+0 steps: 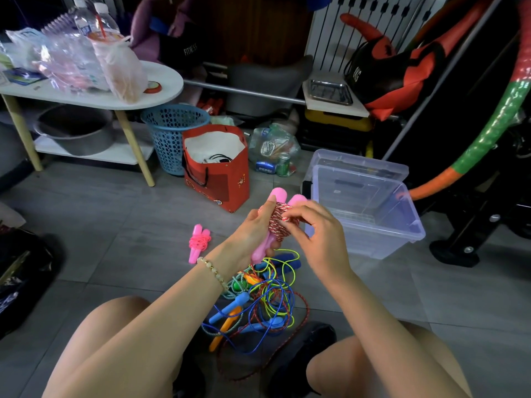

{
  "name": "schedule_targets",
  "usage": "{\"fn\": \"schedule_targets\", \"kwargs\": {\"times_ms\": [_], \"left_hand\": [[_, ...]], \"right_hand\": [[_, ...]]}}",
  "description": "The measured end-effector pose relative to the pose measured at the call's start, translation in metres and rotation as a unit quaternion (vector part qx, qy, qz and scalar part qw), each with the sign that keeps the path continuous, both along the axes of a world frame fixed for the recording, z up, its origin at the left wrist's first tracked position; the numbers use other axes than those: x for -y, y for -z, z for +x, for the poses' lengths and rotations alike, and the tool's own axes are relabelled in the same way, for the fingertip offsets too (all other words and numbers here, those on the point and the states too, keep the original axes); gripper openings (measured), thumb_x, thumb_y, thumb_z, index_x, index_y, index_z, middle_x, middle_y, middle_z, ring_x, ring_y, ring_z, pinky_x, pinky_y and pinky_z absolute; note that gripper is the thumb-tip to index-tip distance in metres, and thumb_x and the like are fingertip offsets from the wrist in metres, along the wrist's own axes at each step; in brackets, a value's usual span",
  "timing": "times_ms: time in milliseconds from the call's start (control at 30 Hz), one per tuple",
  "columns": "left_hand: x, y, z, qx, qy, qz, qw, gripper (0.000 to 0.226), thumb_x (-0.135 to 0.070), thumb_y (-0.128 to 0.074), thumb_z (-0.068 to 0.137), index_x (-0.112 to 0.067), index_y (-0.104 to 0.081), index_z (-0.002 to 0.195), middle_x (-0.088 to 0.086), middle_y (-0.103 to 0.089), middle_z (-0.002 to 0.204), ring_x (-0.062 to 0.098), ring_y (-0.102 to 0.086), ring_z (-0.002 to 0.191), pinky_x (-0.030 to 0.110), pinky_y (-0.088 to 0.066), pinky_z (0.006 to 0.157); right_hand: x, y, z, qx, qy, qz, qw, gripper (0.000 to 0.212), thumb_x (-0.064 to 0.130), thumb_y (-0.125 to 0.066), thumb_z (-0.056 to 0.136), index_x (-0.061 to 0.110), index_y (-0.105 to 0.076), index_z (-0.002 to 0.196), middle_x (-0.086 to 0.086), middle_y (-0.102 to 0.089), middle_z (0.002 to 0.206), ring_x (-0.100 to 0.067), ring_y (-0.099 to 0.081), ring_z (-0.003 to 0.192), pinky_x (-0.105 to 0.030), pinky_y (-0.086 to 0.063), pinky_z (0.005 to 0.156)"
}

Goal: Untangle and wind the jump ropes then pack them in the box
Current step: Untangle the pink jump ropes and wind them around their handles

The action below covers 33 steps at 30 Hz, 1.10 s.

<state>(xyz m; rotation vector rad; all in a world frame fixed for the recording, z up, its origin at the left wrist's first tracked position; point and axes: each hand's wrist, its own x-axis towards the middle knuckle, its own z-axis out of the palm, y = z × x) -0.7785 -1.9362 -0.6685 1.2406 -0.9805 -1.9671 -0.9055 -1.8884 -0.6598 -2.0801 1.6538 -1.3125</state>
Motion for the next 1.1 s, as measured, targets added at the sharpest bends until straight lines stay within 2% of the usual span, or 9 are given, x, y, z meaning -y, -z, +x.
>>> {"fn": "schedule_targets", "kwargs": {"times_ms": [67, 167, 267, 433, 567, 700, 833, 1000, 1100], "left_hand": [[0.001, 0.002, 0.0, -0.009, -0.032, -0.003, 0.999, 0.046, -0.05, -0.043, 0.095, -0.009, -0.036, 0.115, 0.004, -0.041, 0.049, 0.014, -0.035, 0.032, 0.012, -0.028, 0.035], [0.006, 0.0, 0.003, -0.067, -0.046, 0.033, 0.996, 0.043, -0.049, -0.035, 0.098, -0.007, -0.042, 0.096, 0.002, -0.044, 0.047, 0.011, -0.037, 0.029, 0.011, -0.027, 0.032], [0.017, -0.006, 0.013, -0.115, -0.057, 0.065, 0.99, 0.05, -0.053, -0.027, 0.099, -0.007, -0.046, 0.093, 0.001, -0.045, 0.042, 0.011, -0.04, 0.029, 0.012, -0.03, 0.03], [-0.002, 0.0, 0.009, 0.091, 0.002, -0.133, 0.987, 0.03, -0.039, -0.035, 0.101, -0.01, -0.04, 0.107, 0.009, -0.049, 0.055, 0.014, -0.043, 0.032, 0.017, -0.035, 0.033], [-0.017, 0.002, -0.002, 0.078, 0.031, -0.193, 0.978, 0.014, -0.028, -0.036, 0.102, -0.016, -0.042, 0.097, 0.008, -0.051, 0.058, 0.018, -0.045, 0.038, 0.021, -0.036, 0.036], [-0.02, -0.002, -0.004, 0.079, 0.021, -0.21, 0.974, 0.01, -0.022, -0.036, 0.102, -0.014, -0.04, 0.097, 0.006, -0.051, 0.065, 0.019, -0.045, 0.046, 0.024, -0.038, 0.04], [-0.016, -0.01, -0.003, 0.078, -0.018, -0.185, 0.98, 0.016, -0.024, -0.035, 0.102, -0.009, -0.04, 0.104, 0.007, -0.049, 0.061, 0.013, -0.047, 0.038, 0.023, -0.038, 0.038], [-0.009, -0.012, 0.008, 0.104, 0.022, -0.156, 0.982, 0.04, -0.047, -0.038, 0.097, -0.01, -0.043, 0.112, 0.006, -0.051, 0.056, 0.015, -0.047, 0.041, 0.023, -0.04, 0.042], [-0.008, -0.011, 0.011, 0.092, 0.03, -0.14, 0.985, 0.041, -0.046, -0.044, 0.095, -0.009, -0.042, 0.113, 0.004, -0.051, 0.053, 0.013, -0.046, 0.04, 0.021, -0.039, 0.04]], "right_hand": [[0.001, -0.001, 0.0, 0.019, 0.02, -0.009, 1.0, 0.007, 0.019, -0.073, 0.079, 0.014, -0.072, 0.085, 0.009, -0.053, 0.11, 0.0, -0.053, 0.095, -0.016, -0.044, 0.086], [-0.003, -0.007, 0.001, 0.062, -0.016, 0.002, 0.998, 0.006, 0.018, -0.072, 0.08, 0.014, -0.071, 0.084, 0.011, -0.067, 0.094, -0.004, -0.063, 0.09, -0.027, -0.051, 0.083], [-0.011, -0.014, -0.002, 0.165, -0.034, 0.019, 0.986, 0.007, 0.013, -0.071, 0.08, 0.02, -0.07, 0.083, 0.014, -0.071, 0.085, -0.003, -0.067, 0.084, -0.016, -0.051, 0.077], [-0.008, -0.017, -0.002, 0.211, -0.019, 0.034, 0.977, 0.012, 0.015, -0.071, 0.08, 0.027, -0.069, 0.081, 0.015, -0.071, 0.077, -0.004, -0.067, 0.072, -0.016, -0.051, 0.067], [-0.001, -0.017, -0.008, 0.271, 0.044, 0.027, 0.961, 0.017, 0.014, -0.073, 0.08, 0.027, -0.064, 0.086, 0.003, -0.072, 0.074, -0.009, -0.067, 0.066, -0.021, -0.051, 0.062], [0.002, -0.011, -0.006, 0.158, 0.079, 0.013, 0.984, 0.012, 0.018, -0.074, 0.08, 0.021, -0.062, 0.076, 0.002, -0.069, 0.071, -0.007, -0.063, 0.064, -0.016, -0.047, 0.058], [0.003, -0.01, -0.006, 0.067, 0.045, 0.012, 0.997, 0.013, 0.026, -0.065, 0.085, 0.017, -0.074, 0.089, 0.006, -0.071, 0.085, -0.002, -0.062, 0.075, -0.015, -0.048, 0.067], [-0.002, -0.01, -0.007, 0.062, -0.024, 0.068, 0.996, 0.021, 0.033, -0.071, 0.077, 0.02, -0.072, 0.095, 0.01, -0.07, 0.089, -0.005, -0.063, 0.08, -0.022, -0.051, 0.073], [0.0, -0.012, -0.011, 0.053, -0.053, 0.089, 0.993, 0.017, 0.024, -0.076, 0.076, 0.026, -0.07, 0.091, 0.018, -0.067, 0.085, -0.003, -0.062, 0.077, -0.019, -0.048, 0.073]]}}
